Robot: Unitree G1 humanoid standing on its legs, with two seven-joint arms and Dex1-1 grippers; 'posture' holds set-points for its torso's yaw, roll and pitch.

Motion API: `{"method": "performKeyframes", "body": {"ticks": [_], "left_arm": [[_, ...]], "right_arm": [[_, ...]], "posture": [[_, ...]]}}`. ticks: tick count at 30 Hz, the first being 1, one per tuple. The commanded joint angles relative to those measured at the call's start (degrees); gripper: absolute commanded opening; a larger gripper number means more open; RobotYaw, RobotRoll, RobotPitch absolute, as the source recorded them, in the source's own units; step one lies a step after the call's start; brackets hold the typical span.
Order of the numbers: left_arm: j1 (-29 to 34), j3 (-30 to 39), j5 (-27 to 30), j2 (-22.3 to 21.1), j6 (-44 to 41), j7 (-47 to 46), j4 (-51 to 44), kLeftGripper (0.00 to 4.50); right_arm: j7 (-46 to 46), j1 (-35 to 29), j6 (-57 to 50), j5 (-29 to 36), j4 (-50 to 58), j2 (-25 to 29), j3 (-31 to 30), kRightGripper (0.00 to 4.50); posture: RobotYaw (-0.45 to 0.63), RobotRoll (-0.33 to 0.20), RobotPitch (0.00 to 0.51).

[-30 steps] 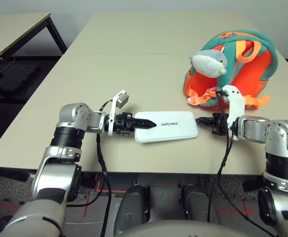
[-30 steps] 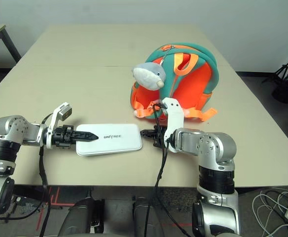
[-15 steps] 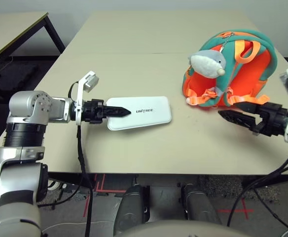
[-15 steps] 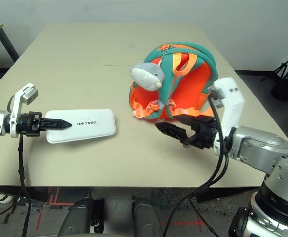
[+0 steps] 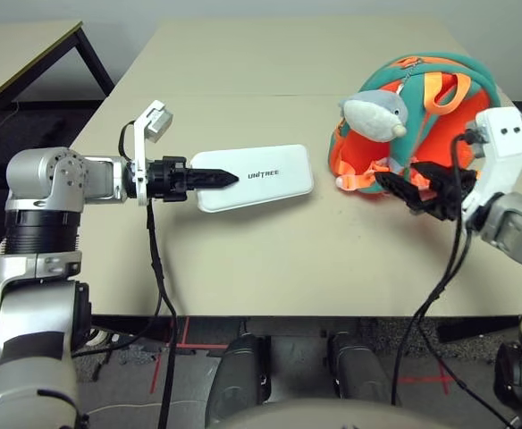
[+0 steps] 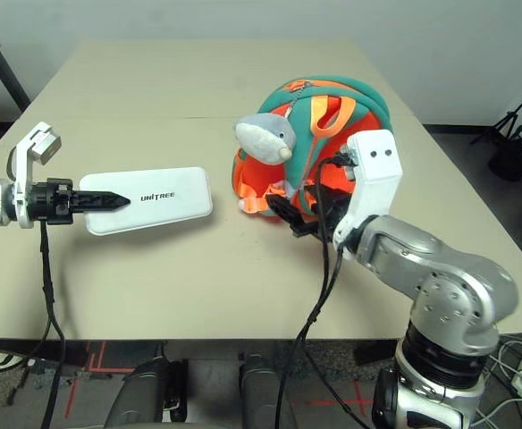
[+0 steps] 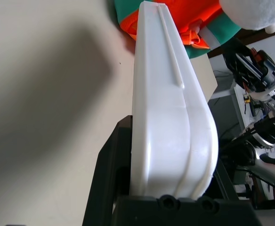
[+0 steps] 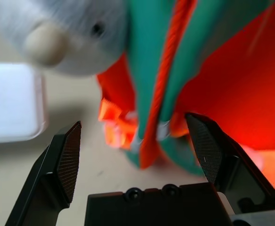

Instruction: Put the pencil case into the backpack and zip it.

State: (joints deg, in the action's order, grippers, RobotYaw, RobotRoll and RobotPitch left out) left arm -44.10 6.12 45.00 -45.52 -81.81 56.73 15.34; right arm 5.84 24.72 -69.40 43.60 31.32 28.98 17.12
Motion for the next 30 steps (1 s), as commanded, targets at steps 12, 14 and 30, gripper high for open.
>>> {"method": "performKeyframes", "body": {"ticks": [12, 14, 30], "left_arm": [[-0.22, 3.51, 1.05, 0.87, 0.46, -2.04, -1.14, 1.42], [-0.33, 3.34, 0.96, 0.86, 0.65, -1.89, -0.97, 1.42], [-4.96, -1.69, -2.12, 2.18, 6.19, 1.92, 6.61, 1.42]], "right_arm": [[0.81, 4.7, 14.46, -12.77, -10.36, -4.58, -6.93, 3.69], [1.29, 4.59, 13.89, -12.25, -9.35, -4.66, -6.54, 3.1], [6.33, 1.89, 5.32, -4.03, 1.79, 3.9, 2.82, 2.78]], "posture": [[-0.07, 0.0, 0.084], [-0.07, 0.0, 0.086], [-0.17, 0.0, 0.085]]}}
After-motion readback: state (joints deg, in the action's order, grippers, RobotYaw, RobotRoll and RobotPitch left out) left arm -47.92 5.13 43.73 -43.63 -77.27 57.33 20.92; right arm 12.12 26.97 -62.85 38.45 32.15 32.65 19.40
